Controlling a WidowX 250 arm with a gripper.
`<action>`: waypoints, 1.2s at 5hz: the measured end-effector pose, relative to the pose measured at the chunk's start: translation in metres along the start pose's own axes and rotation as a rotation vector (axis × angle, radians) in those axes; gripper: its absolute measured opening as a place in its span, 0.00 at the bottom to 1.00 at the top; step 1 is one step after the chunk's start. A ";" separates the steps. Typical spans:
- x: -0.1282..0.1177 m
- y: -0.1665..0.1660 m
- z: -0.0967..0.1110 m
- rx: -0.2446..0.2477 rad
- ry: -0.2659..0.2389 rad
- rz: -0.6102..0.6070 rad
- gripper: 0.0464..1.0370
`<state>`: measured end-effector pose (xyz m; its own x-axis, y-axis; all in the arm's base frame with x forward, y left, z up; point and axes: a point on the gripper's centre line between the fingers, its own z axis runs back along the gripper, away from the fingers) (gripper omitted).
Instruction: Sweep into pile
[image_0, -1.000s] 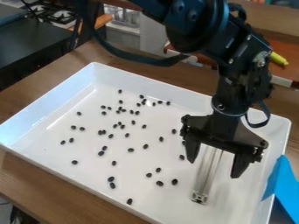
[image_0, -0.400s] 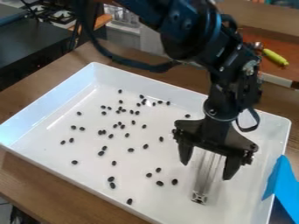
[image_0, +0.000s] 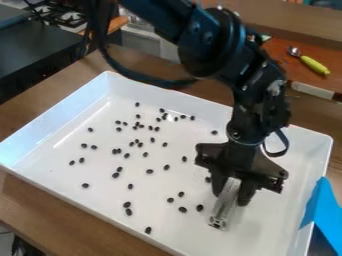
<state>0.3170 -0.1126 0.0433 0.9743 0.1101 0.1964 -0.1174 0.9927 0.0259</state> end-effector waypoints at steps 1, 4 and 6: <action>0.000 0.011 -0.003 -0.009 0.003 0.006 0.35; 0.002 0.093 -0.008 -0.040 0.027 0.024 0.35; -0.001 0.136 -0.013 -0.011 -0.031 -0.022 0.35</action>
<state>0.3021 0.0232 0.0342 0.9703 0.0864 0.2261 -0.0933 0.9954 0.0197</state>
